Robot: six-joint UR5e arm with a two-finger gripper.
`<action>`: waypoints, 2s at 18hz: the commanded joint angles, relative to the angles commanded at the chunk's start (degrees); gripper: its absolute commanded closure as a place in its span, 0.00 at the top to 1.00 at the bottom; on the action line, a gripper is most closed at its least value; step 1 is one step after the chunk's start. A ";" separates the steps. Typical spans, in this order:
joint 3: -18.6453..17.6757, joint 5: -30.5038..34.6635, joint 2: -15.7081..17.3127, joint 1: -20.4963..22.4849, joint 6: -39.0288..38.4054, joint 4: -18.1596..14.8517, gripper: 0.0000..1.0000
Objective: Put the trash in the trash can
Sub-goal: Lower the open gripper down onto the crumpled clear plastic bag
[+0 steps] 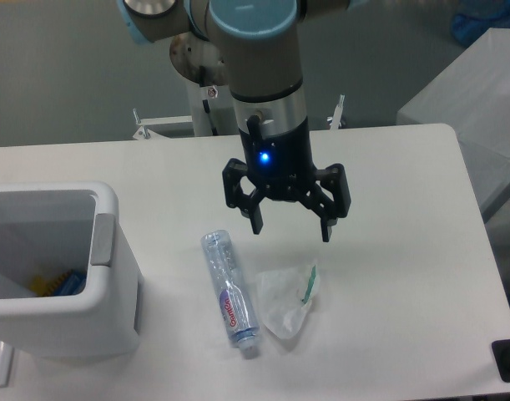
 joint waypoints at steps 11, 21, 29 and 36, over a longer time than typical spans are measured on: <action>-9.30 0.09 -0.88 1.67 -2.90 9.65 1.00; -18.19 -0.35 -6.94 5.97 6.23 12.04 1.00; -18.19 -0.09 -13.62 6.33 5.71 13.27 1.00; -20.30 -0.09 -14.94 6.07 6.06 17.75 1.00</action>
